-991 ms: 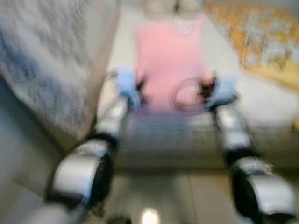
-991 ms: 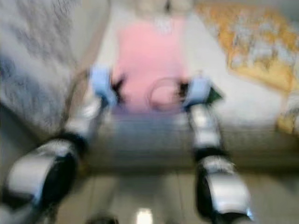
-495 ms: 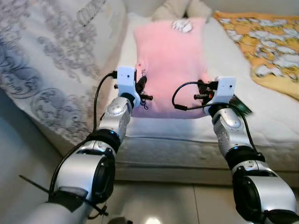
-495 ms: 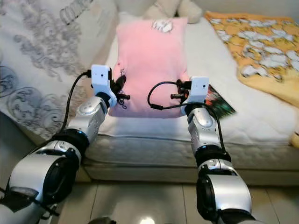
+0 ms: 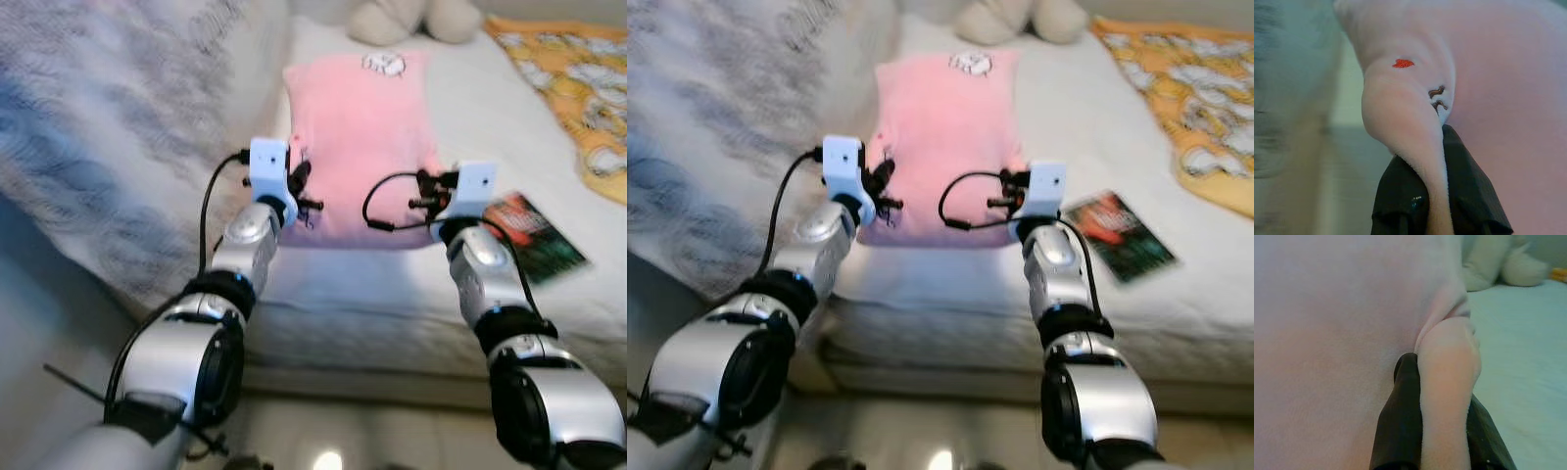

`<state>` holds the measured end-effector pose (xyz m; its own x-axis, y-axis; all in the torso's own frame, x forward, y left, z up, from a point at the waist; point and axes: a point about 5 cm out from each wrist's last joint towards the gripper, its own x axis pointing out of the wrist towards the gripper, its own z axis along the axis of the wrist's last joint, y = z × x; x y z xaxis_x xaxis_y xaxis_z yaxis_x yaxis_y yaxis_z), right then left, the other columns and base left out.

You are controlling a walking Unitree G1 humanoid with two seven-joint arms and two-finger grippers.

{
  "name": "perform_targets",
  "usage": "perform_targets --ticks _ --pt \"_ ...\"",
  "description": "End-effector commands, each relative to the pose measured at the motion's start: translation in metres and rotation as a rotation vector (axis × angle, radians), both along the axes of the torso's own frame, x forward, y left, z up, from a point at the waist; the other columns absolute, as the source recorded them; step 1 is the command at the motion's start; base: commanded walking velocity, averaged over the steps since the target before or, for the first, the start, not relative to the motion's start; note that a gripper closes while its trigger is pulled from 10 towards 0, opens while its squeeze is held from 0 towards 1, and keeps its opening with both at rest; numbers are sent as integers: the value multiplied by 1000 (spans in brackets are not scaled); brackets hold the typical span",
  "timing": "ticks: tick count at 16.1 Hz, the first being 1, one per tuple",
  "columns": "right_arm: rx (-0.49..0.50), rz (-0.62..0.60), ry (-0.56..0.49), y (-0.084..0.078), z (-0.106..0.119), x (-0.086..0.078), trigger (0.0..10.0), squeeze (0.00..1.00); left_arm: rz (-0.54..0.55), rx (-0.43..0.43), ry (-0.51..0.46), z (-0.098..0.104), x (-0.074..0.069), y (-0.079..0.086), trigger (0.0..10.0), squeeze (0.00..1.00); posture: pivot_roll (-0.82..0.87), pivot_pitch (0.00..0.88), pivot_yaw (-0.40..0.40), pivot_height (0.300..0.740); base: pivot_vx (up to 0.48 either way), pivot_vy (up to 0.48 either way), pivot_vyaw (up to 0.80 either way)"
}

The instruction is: Clean up the room

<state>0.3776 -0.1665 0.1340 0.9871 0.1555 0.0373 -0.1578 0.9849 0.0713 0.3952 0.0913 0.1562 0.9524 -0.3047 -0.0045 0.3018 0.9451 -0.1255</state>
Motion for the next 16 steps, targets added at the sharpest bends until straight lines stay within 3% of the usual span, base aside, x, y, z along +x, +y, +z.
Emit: perform_targets --ticks 1,8,16 --pt "-3 1 -40 2 11 4 10000 0 53 7 -32 9 4 16 10000 0 -48 0 17 740 398 266 0" --pt "1 -8 -28 0 11 5 10000 0 -3 58 -26 9 4 1 10000 0 -43 0 14 740 445 39 0" --pt "19 -29 3 -3 8 7 10000 0 58 169 -13 11 6 -4 10000 0 -29 0 5 740 0 0 0"
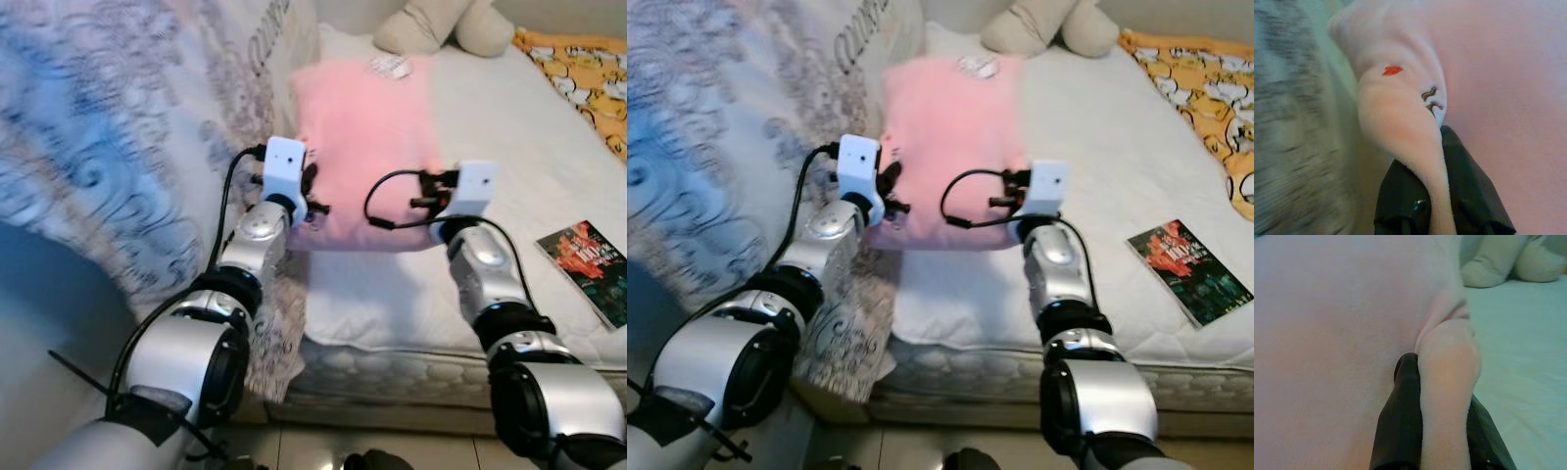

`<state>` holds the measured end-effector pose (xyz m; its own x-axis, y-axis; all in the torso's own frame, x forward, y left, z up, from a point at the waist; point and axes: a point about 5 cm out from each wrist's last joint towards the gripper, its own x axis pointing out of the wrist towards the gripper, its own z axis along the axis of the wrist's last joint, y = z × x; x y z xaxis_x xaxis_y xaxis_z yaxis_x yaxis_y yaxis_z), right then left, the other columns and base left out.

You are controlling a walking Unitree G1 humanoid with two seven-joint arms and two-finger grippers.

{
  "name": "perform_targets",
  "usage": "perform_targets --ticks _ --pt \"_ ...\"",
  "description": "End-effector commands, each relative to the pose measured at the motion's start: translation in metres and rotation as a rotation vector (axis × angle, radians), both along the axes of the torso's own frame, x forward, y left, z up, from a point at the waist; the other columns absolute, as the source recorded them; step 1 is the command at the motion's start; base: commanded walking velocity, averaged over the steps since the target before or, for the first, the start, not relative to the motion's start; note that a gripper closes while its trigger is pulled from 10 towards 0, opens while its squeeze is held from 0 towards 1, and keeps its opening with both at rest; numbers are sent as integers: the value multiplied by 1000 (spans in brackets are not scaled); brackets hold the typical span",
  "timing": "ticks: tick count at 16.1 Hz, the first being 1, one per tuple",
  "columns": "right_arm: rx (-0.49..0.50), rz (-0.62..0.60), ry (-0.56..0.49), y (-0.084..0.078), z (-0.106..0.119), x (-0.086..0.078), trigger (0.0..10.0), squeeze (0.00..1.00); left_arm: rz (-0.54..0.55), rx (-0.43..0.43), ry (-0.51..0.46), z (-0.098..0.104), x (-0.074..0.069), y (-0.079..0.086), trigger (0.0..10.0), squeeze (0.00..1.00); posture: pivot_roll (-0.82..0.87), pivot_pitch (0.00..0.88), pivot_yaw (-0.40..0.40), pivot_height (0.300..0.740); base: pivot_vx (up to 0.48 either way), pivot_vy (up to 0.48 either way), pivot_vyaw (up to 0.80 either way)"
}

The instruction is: Clean up the room

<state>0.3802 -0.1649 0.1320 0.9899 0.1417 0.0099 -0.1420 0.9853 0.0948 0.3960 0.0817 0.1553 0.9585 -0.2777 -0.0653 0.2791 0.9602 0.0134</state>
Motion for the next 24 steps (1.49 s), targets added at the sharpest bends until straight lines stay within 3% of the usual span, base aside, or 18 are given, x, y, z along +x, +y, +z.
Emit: perform_targets --ticks 1,5,8,11,16,20,23,24 --pt "2 -14 -20 -5 11 5 10000 0 34 33 -25 11 5 4 10000 0 -28 0 6 740 0 0 0" --pt "-22 -16 10 -4 13 9 10000 0 12 79 -4 8 3 -9 10000 0 -24 0 6 740 0 0 0" --pt "-42 -15 26 -3 9 9 10000 0 3 113 8 5 2 -12 10000 0 -15 53 0 740 0 0 0" --pt "-52 -68 77 -1 -2 6 10000 0 13 165 18 2 2 -11 10000 0 0 134 8 740 0 0 0" --pt "-60 -70 124 8 -11 4 10000 0 40 201 29 -2 1 -9 10000 0 6 189 4 740 0 0 0" --pt "47 -150 241 5 -31 -3 10000 0 52 243 58 -13 -2 -5 10000 0 42 223 0 740 0 0 0" --pt "239 -216 334 9 -48 -11 10000 0 5 253 79 -19 -5 -7 10000 0 64 217 3 740 0 0 0" --pt "256 -233 358 9 -53 -13 10000 0 2 245 83 -18 -4 -6 10000 0 67 220 7 740 0 0 0"
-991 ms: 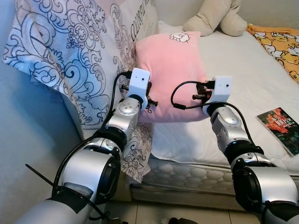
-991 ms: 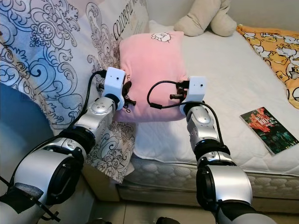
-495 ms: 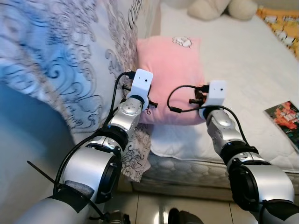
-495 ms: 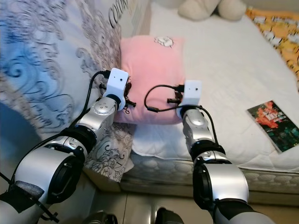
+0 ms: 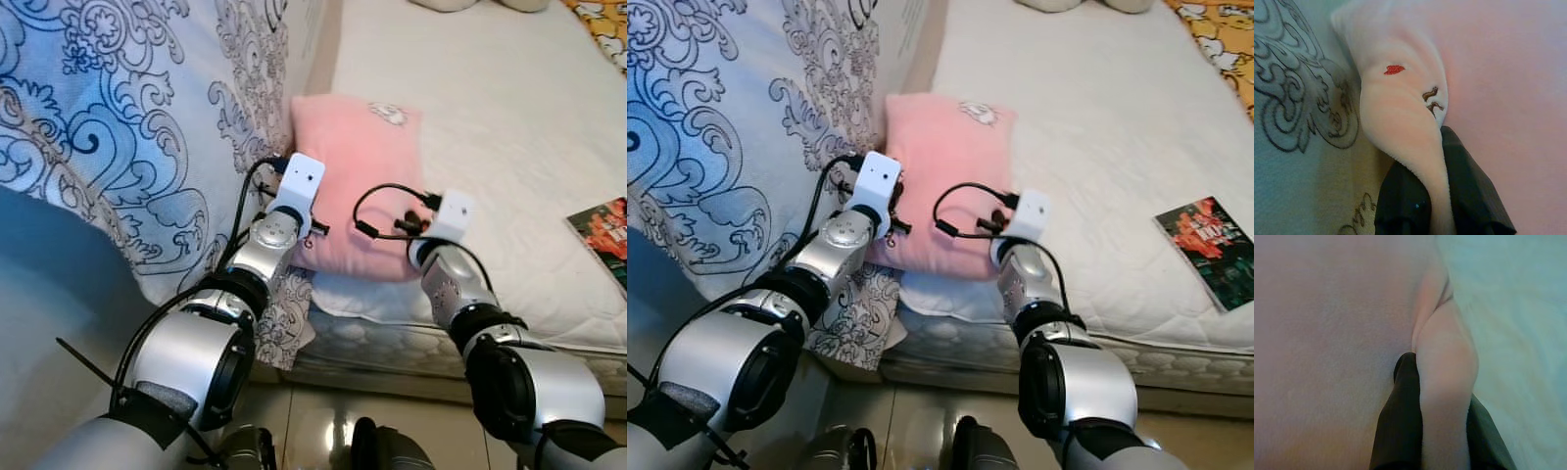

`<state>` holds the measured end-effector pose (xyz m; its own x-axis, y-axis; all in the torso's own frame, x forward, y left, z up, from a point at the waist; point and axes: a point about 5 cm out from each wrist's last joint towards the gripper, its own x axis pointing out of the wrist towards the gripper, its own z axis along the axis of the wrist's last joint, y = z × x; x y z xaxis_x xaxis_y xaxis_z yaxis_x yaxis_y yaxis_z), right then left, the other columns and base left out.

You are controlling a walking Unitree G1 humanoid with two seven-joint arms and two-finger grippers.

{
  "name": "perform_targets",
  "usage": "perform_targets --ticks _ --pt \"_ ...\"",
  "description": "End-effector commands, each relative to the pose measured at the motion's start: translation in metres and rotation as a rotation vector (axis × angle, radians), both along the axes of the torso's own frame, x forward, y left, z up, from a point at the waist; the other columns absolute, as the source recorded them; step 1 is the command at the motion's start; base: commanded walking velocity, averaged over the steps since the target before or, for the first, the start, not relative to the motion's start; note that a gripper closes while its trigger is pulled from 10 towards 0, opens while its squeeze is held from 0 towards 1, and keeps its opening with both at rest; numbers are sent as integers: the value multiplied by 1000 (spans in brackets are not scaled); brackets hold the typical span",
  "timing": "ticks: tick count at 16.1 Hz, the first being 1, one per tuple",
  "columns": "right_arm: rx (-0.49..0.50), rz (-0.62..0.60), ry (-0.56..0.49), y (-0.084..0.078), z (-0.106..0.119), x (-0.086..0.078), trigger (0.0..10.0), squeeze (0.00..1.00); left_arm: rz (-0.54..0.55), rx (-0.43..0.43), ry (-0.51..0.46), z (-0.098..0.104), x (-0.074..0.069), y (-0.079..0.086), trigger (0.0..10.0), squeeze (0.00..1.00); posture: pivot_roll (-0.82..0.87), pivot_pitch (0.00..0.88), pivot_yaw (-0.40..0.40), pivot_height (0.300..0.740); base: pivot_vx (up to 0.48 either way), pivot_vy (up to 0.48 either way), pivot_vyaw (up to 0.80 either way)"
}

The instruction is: Clean up the room

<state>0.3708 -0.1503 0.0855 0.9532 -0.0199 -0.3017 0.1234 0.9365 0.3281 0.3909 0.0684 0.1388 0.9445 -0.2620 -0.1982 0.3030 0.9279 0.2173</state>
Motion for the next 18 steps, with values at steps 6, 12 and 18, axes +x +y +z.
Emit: perform_targets --ticks 6,12,18 --pt "-111 10 28 1 -6 -4 10000 0 10 -15 5 2 2 7 10000 0 65 215 5 740 0 0 0" --pt "-79 -37 -21 10 -5 -5 10000 1000 -10 -54 -30 21 9 5 10000 1000 66 181 3 740 0 0 0" --pt "-105 -75 -175 9 7 -6 10000 1000 -43 -34 -215 61 18 9 10000 1000 35 85 -20 740 0 0 0"
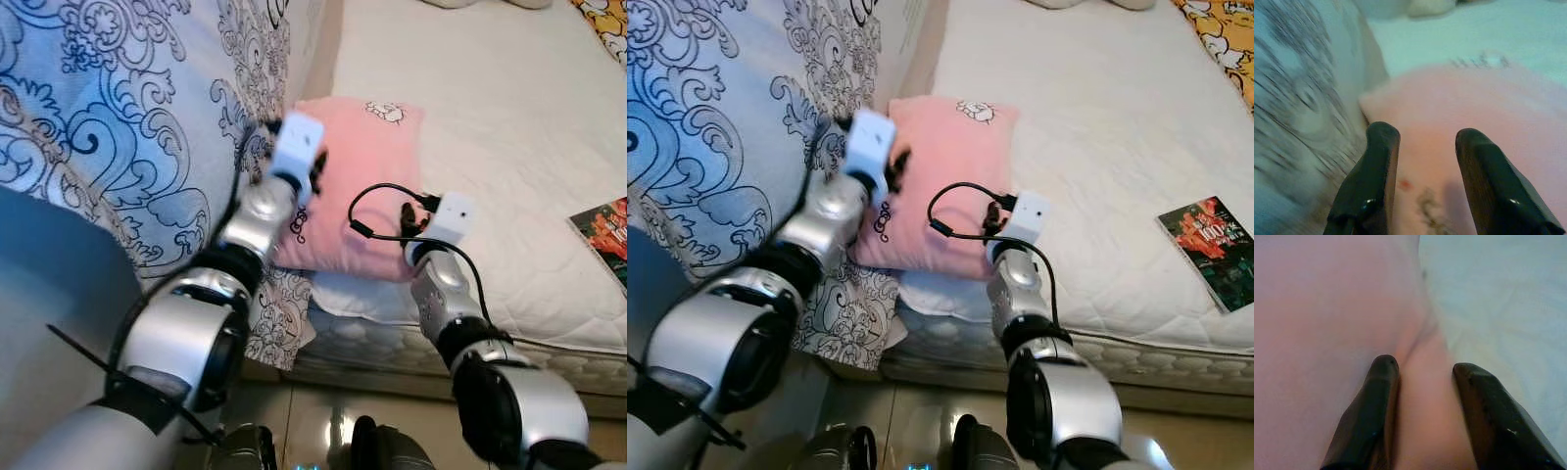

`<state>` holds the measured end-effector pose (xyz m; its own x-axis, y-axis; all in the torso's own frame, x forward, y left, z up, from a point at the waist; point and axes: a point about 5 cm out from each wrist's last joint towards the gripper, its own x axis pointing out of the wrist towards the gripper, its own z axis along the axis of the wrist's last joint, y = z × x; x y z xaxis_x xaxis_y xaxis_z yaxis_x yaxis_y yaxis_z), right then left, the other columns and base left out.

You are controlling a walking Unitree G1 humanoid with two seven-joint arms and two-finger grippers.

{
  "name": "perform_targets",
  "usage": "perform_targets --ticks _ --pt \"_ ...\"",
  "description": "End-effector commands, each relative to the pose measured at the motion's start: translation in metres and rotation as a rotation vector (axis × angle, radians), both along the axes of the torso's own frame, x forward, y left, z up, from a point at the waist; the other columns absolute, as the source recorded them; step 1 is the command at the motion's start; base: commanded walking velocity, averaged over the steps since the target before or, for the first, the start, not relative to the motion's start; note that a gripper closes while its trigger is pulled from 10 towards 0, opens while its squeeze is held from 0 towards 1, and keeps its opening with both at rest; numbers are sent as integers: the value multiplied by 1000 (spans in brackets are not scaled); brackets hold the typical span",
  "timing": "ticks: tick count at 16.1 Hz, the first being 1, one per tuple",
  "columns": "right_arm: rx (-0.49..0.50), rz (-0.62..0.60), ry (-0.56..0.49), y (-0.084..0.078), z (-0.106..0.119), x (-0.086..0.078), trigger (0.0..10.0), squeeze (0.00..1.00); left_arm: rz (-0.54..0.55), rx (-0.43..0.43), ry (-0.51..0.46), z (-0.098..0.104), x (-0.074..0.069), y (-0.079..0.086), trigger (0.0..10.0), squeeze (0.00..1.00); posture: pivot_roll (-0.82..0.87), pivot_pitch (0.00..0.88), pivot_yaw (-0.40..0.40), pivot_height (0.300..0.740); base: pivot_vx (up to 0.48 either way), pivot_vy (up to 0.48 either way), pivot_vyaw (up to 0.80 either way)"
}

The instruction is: Clean up the room

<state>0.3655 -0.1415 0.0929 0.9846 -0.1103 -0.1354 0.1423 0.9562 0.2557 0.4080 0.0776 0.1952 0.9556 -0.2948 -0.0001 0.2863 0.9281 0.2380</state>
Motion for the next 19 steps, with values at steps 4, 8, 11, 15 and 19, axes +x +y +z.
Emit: perform_targets --ticks 4,8,11,15,19 --pt "12 -56 -1 -3 -16 -21 10000 1000 -21 -25 -10 -7 -5 16 10000 1000 28 1 -52 740 0 0 0" --pt "-126 -33 -131 -12 -1 -51 10000 1000 -35 -94 -70 -12 -16 15 10000 1000 11 0 -52 740 0 0 0" --pt "-289 -23 -238 -44 19 -69 10000 1000 -14 -159 -103 -31 -43 20 10000 1000 -18 0 -46 740 0 0 0" --pt "-460 58 -270 -57 11 -113 10000 1000 59 -193 -33 -78 -86 39 10000 1000 -38 0 -37 740 0 0 0" --pt "-406 14 -215 -70 2 -112 10000 1000 13 -232 38 -107 -113 52 10000 937 -43 0 -32 740 0 0 0"
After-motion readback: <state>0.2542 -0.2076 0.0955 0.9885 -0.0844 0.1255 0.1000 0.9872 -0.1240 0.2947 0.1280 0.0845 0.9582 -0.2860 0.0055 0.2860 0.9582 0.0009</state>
